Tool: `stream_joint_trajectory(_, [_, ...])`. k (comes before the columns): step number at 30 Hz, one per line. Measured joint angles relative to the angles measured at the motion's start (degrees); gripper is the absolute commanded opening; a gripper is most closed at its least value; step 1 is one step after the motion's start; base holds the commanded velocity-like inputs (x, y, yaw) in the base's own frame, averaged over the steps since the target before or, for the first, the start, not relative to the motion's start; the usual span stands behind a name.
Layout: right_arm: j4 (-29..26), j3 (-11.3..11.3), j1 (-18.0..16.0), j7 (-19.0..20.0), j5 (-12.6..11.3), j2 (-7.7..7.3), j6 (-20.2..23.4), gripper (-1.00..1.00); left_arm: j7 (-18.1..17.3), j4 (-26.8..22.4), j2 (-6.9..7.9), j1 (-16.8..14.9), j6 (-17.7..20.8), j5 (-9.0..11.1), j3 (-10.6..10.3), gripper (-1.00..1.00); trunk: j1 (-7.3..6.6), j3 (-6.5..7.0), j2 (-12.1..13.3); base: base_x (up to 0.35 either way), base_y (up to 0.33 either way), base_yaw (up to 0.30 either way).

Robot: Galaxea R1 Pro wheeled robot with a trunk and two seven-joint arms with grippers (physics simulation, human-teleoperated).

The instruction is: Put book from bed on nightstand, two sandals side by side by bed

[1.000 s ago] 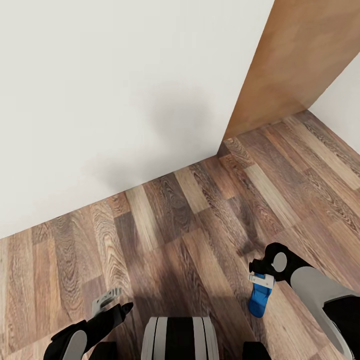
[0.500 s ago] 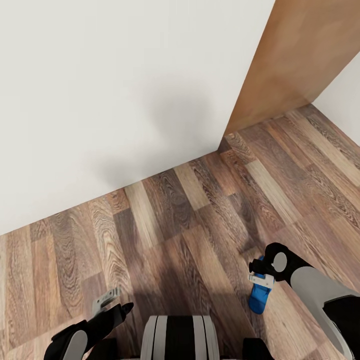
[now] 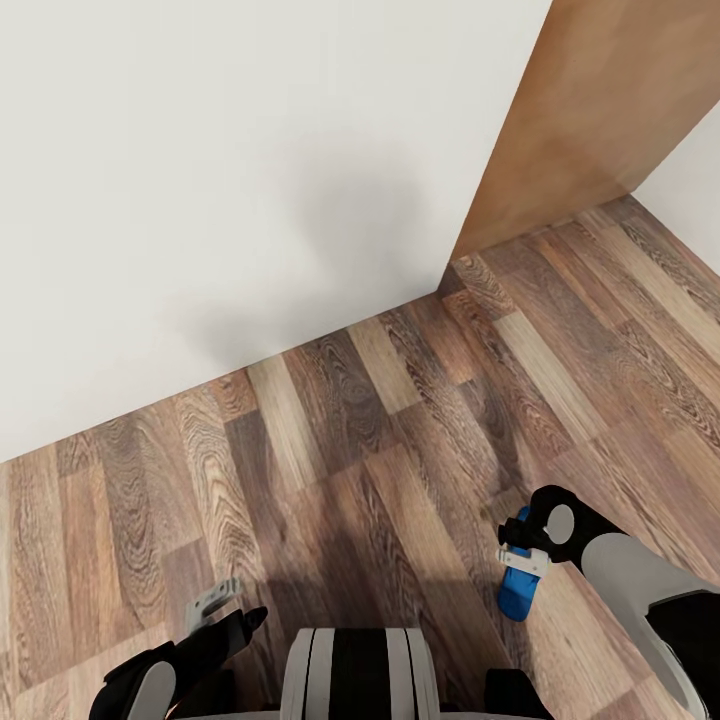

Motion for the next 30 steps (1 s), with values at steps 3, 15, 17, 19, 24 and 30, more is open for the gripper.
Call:
stream_joint_trajectory(3, [0.0,0.0,0.0,0.0,0.0,0.00,0.0,1.00,0.0,0.0,0.00,0.0,0.0,0.0,0.0,1.00,0.00,0.00,0.0,0.000,0.000,0.000])
stream_joint_trajectory(15, [-0.6,-0.6,-0.2,-0.6,-2.0,-0.02,-0.4,-1.00,-0.2,0.0,0.00,0.0,-0.1,0.1,-0.2,1.00,0.08,-0.87,-0.1,0.000,0.000,0.000])
stream_joint_trajectory(17, [-0.6,-0.5,-0.2,-0.5,-2.1,-0.03,-0.4,-1.00,-0.2,0.0,0.00,0.0,-0.1,0.1,-0.2,1.00,0.08,-0.87,-0.1,0.000,0.000,0.000])
stream_joint_trajectory(19, [-0.6,-0.5,-0.2,-0.5,-2.1,-0.04,-0.4,-1.00,-0.2,0.0,0.00,0.0,-0.1,0.1,-0.3,1.00,0.08,-0.87,-0.1,0.000,0.000,0.000])
stream_joint_trajectory(24, [-0.6,-0.5,-0.2,-0.5,-2.0,-0.03,-0.5,-1.00,-0.1,0.3,0.02,0.0,-0.2,0.0,-0.1,1.00,0.08,-0.87,-0.1,0.000,0.000,0.000])
stream_joint_trajectory(30, [-0.6,-0.4,-0.2,-0.4,-2.1,-0.03,-0.5,-1.00,0.1,0.9,0.08,0.0,-0.3,-0.1,0.0,1.00,0.08,-0.87,-0.1,0.000,0.000,0.000])
